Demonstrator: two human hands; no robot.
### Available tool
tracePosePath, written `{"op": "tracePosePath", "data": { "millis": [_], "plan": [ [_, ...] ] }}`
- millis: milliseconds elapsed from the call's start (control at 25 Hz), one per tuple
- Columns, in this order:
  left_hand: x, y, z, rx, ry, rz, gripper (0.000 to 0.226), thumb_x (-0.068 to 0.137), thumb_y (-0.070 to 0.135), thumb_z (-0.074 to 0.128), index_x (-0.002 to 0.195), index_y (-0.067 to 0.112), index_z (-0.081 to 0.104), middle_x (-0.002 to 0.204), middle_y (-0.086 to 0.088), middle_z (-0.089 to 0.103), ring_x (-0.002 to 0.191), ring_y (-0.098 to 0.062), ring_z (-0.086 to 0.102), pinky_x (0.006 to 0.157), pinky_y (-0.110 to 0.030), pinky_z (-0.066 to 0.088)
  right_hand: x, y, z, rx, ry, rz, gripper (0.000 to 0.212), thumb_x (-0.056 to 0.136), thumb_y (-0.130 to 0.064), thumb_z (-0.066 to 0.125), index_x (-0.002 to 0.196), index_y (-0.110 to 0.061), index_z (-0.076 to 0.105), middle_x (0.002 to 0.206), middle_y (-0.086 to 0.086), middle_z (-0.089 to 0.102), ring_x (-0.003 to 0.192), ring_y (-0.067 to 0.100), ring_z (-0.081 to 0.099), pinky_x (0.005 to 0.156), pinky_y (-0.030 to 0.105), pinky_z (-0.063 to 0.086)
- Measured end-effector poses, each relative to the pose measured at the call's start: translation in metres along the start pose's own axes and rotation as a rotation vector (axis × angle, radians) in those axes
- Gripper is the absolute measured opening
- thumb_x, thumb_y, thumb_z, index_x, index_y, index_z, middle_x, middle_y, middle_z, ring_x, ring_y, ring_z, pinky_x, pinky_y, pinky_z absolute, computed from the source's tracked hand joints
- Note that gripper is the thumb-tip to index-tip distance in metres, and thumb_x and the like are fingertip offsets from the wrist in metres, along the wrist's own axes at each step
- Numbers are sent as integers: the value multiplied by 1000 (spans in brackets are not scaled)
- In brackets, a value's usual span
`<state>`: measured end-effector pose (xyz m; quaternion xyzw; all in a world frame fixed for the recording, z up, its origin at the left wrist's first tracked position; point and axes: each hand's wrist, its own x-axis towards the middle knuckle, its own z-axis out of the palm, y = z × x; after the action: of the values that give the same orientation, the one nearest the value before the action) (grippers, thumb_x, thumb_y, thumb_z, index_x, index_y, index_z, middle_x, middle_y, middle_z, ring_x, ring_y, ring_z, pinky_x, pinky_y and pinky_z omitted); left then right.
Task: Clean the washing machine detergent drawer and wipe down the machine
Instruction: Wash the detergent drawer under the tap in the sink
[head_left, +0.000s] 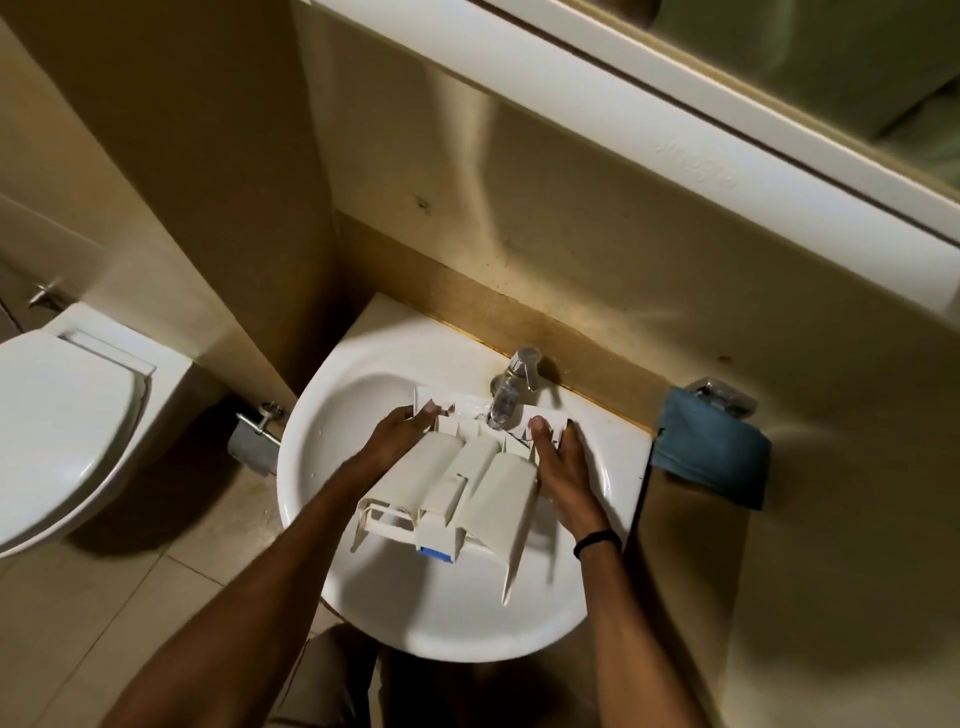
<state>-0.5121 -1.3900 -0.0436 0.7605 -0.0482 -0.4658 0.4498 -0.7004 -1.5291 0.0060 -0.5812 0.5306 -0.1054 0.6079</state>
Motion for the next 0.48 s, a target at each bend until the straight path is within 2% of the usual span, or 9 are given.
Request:
{"op": "tracePosePath", "data": {
  "millis": [40, 80, 120, 160, 200, 240, 320, 400, 480],
  "plan": [
    [1, -7, 0, -49, -32, -17, 30, 99, 44, 65, 107, 15, 64, 93, -1, 69, 78, -12, 64, 59, -8, 46, 2, 1, 1, -6, 55, -30, 61, 95, -45, 63, 141, -9, 46, 113, -13, 37, 123, 7, 53, 106, 34, 41],
    [1, -13, 2, -109, -27, -16, 26, 101, 41, 65, 105, 15, 65, 91, -2, 70, 74, -11, 64, 56, -9, 47, 2, 0, 5, -31, 136, -75, 41, 93, -41, 68, 117, -9, 58, 129, 16, 55, 99, 6, 61, 90, 34, 46],
    [1, -18, 3, -170, -23, -3, 25, 101, 38, 65, 106, 14, 66, 92, -4, 71, 74, -13, 65, 57, -13, 49, 4, 1, 8, -80, 233, -127, 31, 91, -37, 72, 93, -10, 57, 81, -5, 55, 75, 8, 56, 74, 28, 44],
    [2, -23, 4, -182, -10, 43, 26, 102, 38, 65, 107, 13, 66, 93, -6, 70, 76, -16, 63, 58, -16, 49, 5, 3, 10, -147, 319, -163, 37, 89, -36, 74, 81, -9, 49, 71, -5, 45, 66, 13, 47, 64, 23, 38],
    [4, -26, 5, -171, 7, 109, 28, 102, 40, 65, 108, 12, 67, 91, -8, 68, 78, -18, 60, 60, -18, 48, 7, 3, 12, -196, 382, -188, 42, 89, -36, 74, 77, -6, 47, 69, -4, 44, 66, 18, 46, 60, 19, 35],
    [7, -27, 6, -129, 22, 174, 31, 100, 46, 65, 106, 16, 68, 88, -10, 66, 78, -17, 57, 63, -20, 46, 7, 3, 12, -250, 431, -180, 45, 90, -40, 72, 78, -1, 51, 71, 0, 52, 71, 24, 52, 60, 18, 37],
    [13, -21, 11, -67, 63, 270, 32, 92, 57, 63, 95, 26, 67, 83, -6, 65, 72, -12, 54, 68, -26, 45, 11, 6, 10, -432, 467, -127, 55, 91, -51, 66, 97, 4, 67, 96, 16, 71, 95, 35, 65, 78, 29, 48],
    [17, -10, 18, -97, 52, 277, 42, 87, 63, 61, 91, 21, 61, 80, 0, 62, 71, -12, 54, 70, -31, 47, 12, 5, 2, -549, 419, -74, 66, 91, -53, 64, 124, 4, 64, 125, 23, 66, 120, 37, 60, 99, 37, 45],
    [19, 0, 24, -128, 37, 270, 64, 81, 72, 59, 95, 9, 59, 82, -4, 62, 73, -16, 55, 72, -36, 49, 11, -2, -5, -567, 332, -86, 76, 87, -52, 70, 137, 4, 55, 138, 25, 57, 133, 35, 48, 106, 35, 39]
  ]
}}
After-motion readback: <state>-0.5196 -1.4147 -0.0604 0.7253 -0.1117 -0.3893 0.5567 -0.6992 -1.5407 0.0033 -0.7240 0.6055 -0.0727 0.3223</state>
